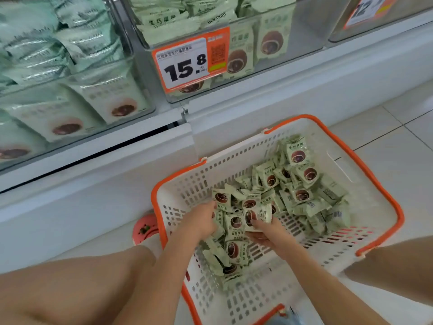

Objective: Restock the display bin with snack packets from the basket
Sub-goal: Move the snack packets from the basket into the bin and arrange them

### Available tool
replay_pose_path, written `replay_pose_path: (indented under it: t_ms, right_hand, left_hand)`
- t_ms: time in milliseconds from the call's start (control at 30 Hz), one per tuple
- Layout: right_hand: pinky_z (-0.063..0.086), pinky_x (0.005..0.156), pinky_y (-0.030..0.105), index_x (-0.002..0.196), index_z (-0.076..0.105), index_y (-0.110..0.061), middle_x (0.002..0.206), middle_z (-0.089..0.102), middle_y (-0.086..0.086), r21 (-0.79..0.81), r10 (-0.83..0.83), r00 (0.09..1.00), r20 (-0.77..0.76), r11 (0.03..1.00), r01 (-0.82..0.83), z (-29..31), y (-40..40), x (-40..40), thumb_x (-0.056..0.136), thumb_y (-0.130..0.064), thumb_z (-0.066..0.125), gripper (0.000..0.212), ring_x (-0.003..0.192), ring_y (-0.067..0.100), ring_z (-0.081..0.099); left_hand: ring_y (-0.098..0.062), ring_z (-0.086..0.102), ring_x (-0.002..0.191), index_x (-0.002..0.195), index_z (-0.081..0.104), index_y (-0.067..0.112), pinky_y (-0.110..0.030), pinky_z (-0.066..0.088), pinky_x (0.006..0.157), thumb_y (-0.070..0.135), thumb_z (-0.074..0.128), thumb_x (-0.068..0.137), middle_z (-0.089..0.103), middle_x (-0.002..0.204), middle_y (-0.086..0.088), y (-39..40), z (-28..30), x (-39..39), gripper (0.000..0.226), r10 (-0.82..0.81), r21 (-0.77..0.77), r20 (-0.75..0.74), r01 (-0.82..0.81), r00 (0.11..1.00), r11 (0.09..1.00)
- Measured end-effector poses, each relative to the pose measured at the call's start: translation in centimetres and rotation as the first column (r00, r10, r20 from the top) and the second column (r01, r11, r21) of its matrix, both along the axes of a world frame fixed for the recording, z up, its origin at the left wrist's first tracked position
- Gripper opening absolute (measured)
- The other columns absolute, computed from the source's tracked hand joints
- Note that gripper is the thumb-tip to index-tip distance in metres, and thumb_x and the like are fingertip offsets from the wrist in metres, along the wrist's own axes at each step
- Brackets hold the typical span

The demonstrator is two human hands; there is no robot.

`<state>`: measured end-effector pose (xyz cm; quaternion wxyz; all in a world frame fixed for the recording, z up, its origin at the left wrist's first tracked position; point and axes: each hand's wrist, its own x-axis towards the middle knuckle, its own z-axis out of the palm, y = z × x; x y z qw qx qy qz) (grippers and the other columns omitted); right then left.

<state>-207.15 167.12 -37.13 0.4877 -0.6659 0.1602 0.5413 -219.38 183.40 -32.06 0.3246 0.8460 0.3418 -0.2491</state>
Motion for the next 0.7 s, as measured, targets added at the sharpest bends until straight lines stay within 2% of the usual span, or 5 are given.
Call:
replay_pose_path:
  t_ms: [100,200,333,467,700]
  right_hand:
    - [0.056,0.070,0.030,0.118,0.054,0.000,0.103,0.070,0.014,0.178,0.085,0.996,0.016,0.980,-0.087,3.9,-1.0,0.4,0.085,-0.021,0.069,0.042,0.083,0.024,0.070]
    - [0.054,0.069,0.026,0.108,0.062,-0.005,0.102,0.070,0.011,0.237,0.175,0.974,0.141,0.950,-0.205,8.0,-1.0,0.6,0.086,-0.032,0.065,0.035,0.083,0.019,0.065]
    - [0.053,0.066,0.024,0.108,0.063,-0.012,0.091,0.072,0.006,0.307,0.159,0.930,0.332,0.914,-0.266,13.6,-1.2,1.0,0.089,-0.033,0.061,0.028,0.076,0.015,0.068]
    - [0.054,0.062,0.025,0.108,0.058,-0.017,0.089,0.069,0.005,0.374,0.093,0.851,0.517,0.870,-0.322,19.4,-1.5,1.7,0.091,-0.031,0.058,0.022,0.067,0.011,0.067]
    - [0.051,0.060,0.018,0.107,0.060,-0.011,0.081,0.066,-0.002,0.279,0.077,0.505,0.860,0.757,-0.590,27.8,-0.5,3.3,0.093,-0.016,0.058,0.015,0.071,0.003,0.062]
  left_hand:
    - [-0.021,0.056,0.113,0.150,0.003,0.034,-0.035,0.049,0.094,0.021,0.076,0.077,0.031,0.150,-0.009,-1.9,2.8,1.7,0.103,-0.143,0.045,0.133,0.138,0.981,0.989]
    - [-0.015,0.059,0.097,0.145,-0.010,0.047,-0.031,0.054,0.077,0.020,0.081,0.071,0.023,0.151,-0.005,-3.4,5.8,3.1,0.120,-0.292,0.148,0.227,0.264,0.929,0.953]
    - [-0.018,0.058,0.101,0.148,0.002,0.043,-0.030,0.051,0.079,0.013,0.071,0.079,0.047,0.136,-0.004,-3.8,11.0,3.7,0.102,-0.330,0.251,0.328,0.256,0.885,0.934]
    - [-0.019,0.063,0.085,0.144,-0.009,0.051,-0.029,0.051,0.064,0.014,0.065,0.085,0.061,0.119,-0.003,-3.7,16.6,4.0,0.102,-0.420,0.423,0.370,0.253,0.829,0.870]
    - [-0.018,0.059,0.105,0.143,-0.003,0.051,-0.029,0.047,0.071,0.044,0.075,0.073,0.051,0.130,0.008,-3.0,25.9,4.2,0.105,-0.628,0.627,0.287,0.353,0.724,0.694]
